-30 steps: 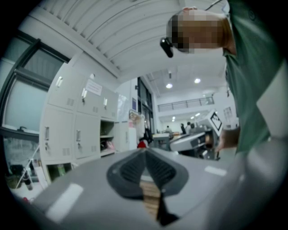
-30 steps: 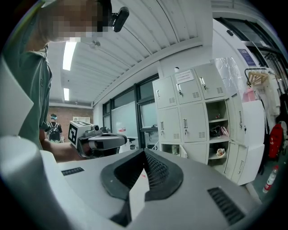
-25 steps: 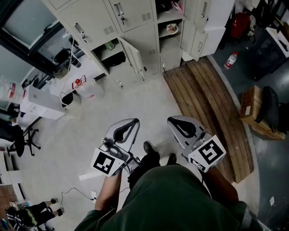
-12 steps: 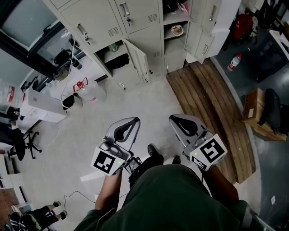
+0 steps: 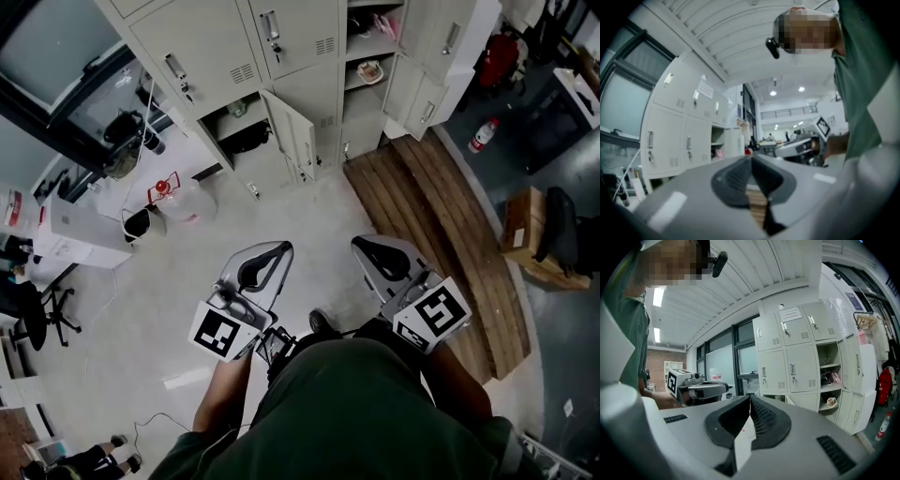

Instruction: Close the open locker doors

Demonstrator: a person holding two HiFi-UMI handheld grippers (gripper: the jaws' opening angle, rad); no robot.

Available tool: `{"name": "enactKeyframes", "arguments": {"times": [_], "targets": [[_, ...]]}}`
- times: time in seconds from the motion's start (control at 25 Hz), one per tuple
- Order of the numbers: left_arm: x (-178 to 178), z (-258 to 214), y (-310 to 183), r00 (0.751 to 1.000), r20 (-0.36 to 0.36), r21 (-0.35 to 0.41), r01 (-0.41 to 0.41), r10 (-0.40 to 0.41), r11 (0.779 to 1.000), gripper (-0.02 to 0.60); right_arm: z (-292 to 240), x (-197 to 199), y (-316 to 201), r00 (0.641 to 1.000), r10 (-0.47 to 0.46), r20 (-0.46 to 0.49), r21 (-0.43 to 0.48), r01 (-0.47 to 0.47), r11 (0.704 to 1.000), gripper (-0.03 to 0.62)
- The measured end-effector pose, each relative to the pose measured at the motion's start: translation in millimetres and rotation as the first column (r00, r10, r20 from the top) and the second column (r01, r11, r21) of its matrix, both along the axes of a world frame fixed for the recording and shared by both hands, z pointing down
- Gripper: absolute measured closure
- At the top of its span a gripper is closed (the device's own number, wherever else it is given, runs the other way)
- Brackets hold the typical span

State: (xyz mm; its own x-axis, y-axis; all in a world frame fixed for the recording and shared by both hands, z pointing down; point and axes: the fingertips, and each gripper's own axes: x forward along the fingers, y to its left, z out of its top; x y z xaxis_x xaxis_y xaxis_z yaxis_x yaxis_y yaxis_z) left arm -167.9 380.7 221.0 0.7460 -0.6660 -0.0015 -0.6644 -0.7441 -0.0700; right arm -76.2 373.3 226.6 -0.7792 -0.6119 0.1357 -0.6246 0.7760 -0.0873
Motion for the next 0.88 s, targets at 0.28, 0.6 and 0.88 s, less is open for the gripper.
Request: {"name": "enactKeyframes", "arguments": {"times": [0.28,0.6,0.88], "targets": [[-10,0,-18,1.000,-0.029,-0.024,0.001,-0.002,1.000,0.577,1,-11,-17,1.000,0.002,-0.013,-0.007,-0.002,1.000,0.588],[-5,8,-47,1.000,-0.006,-0.044,0.023,-0.023,0.999,0.577,10,-6,-50,1.000,-0.021,0.003,-0.049,0.021,0.999,0.588],[15,11,-90,0.998,0.016,-0.052,0.063,-0.062,0.997,0.577,16,11,-93,0.997,-0.068,0.021,-0.067,0.069,0.995,0.588]]}}
